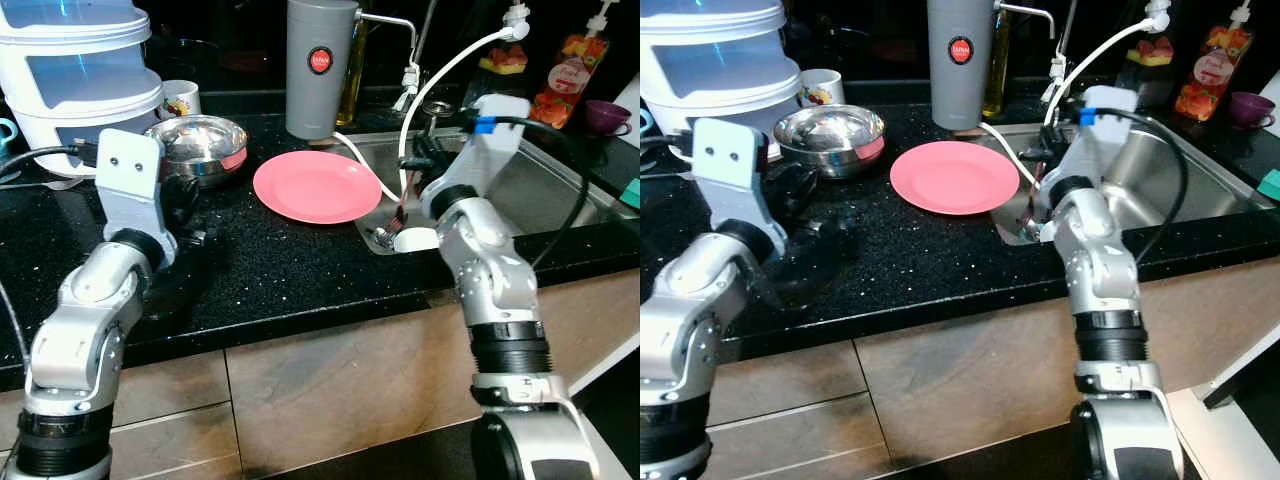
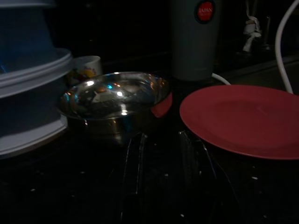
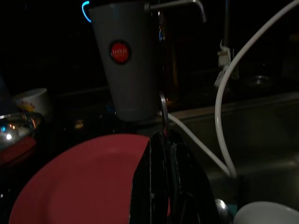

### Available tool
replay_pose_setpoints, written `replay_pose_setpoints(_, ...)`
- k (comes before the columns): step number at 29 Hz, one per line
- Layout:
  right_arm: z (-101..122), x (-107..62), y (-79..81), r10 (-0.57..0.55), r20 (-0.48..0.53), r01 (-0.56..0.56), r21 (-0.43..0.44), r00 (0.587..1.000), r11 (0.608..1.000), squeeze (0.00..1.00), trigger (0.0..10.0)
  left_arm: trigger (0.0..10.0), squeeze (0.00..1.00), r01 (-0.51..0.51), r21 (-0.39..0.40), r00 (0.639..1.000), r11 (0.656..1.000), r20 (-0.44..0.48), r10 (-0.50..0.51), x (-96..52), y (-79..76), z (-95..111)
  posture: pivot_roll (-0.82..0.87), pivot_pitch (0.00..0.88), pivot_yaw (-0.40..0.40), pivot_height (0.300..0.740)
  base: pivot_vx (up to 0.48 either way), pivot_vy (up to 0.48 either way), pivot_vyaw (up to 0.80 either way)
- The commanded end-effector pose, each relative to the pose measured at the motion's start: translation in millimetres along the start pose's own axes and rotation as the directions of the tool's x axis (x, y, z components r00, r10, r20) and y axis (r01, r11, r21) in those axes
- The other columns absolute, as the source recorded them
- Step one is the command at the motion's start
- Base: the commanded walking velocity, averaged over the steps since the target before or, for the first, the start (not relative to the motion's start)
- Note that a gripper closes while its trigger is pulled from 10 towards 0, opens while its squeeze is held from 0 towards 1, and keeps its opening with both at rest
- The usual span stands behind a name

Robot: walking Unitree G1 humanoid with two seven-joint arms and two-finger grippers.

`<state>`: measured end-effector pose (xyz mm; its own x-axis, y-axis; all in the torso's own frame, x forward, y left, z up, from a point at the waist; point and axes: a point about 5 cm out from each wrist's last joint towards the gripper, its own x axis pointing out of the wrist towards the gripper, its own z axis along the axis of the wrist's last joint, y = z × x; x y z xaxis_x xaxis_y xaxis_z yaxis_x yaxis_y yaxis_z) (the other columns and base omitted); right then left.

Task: Kitchen organization

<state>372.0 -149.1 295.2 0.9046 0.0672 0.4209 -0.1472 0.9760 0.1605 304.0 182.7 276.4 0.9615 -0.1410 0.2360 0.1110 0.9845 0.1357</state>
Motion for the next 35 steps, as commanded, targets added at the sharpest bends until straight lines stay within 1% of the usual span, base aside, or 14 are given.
replay_pose_setpoints(1, -1.9, -1.2, 1.4, 0.013, 0.004, -0.013, -0.013, 1.0, 1.0, 0.0, 10.0, 10.0, 0.0, 0.003, 0.02, 1.0, 1.0, -0.003, -0.003, 2.0, -1.6, 1.2, 0.0, 0.059, -0.03, 0.74, 0.0, 0.0, 0.0)
replay_pose_setpoints(5, -3.7, -1.8, 4.2, 0.027, -0.001, -0.027, -0.015, 1.0, 1.0, 0.0, 10.0, 10.0, 0.0, 0.014, 0.057, 1.0, 0.998, -0.004, -0.014, 3.3, -4.5, 1.7, -0.01, 0.062, -0.031, 0.74, 0.0, -0.076, 0.0)
replay_pose_setpoints(8, -3.9, -1.9, 5.9, 0.034, -0.001, -0.034, -0.017, 0.999, 0.999, 0.0, 10.0, 10.0, 0.0, 0.018, 0.054, 1.0, 0.998, -0.002, -0.017, 4.4, -7.4, 2.0, -0.01, 0.063, -0.031, 0.74, 0.0, -0.296, 0.0)
replay_pose_setpoints(14, -4.8, -2.3, 7.2, 0.041, -0.005, -0.041, -0.018, 0.999, 0.999, 0.0, 10.0, 10.0, 0.0, 0.008, 0.043, 1.0, 0.999, -0.004, -0.008, 4.7, -6.7, 1.5, -0.01, 0.064, -0.032, 0.74, 0.0, -0.32, 0.0)
replay_pose_setpoints(35, -5.4, -2.6, 12.0, 0.077, -0.015, -0.077, -0.016, 0.997, 0.997, 0.0, 10.0, 10.0, 0.0, -0.006, 0.043, 1.0, 0.999, -0.005, 0.006, 2.3, -5.2, 1.7, -0.01, 0.053, -0.042, 0.74, 0.0, -0.317, 0.0)
